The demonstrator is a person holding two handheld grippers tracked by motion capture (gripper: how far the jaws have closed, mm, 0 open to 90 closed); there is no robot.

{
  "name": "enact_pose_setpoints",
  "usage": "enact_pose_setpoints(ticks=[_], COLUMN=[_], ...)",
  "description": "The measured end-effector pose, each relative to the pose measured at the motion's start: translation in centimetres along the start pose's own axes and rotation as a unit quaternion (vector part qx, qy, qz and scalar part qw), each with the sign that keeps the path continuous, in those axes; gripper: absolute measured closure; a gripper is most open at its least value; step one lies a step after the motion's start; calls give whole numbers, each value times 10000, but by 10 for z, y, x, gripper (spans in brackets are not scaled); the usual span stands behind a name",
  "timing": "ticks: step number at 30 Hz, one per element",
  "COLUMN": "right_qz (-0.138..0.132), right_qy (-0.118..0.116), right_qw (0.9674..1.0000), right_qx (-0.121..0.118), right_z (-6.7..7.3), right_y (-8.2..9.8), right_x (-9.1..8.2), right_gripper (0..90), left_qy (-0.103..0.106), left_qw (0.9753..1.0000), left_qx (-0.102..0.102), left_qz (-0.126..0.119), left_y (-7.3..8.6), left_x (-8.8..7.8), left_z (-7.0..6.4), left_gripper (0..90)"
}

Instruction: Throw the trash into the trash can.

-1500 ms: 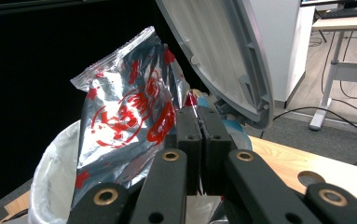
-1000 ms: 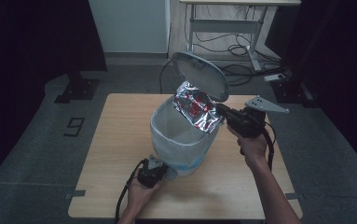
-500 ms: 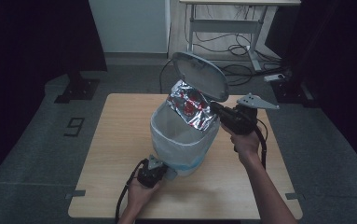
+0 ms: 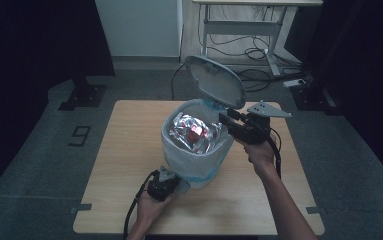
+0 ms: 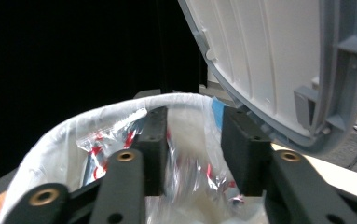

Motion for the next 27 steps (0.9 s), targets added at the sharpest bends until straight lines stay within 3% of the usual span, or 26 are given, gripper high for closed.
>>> enact_pose_setpoints(ticks=[12,14,19,27], right_qz=[115,103,79,46], right_qy=[-52,6,-52,-64], right_qw=[9999,9996,9994,9996], right_qx=[-100,-249,-332,-276], right_z=[-5,-6,-6,-13], right_y=[13,17,26,37], right_x=[-9,-13,-22,-36], right_gripper=[523,523,517,509], left_qy=[2,4,2,14], left_qw=[10000,10000,10000,10000], left_qx=[2,3,23,-15], left_qz=[-7,-6,5,-16], left_y=[0,0,0,0], left_x=[0,0,0,0], left_z=[0,0,0,0], left_gripper=[900,900,900,900])
Point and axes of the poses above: each handheld gripper's, and its own axes: x roughly forward along the jaws, y roughly out of its underside, z roughly to its left, the point moved 5 cm from there along x, roughly forward along the jaws, and after that the axes turned 9 degrees about -x, right-handed, at the moved point
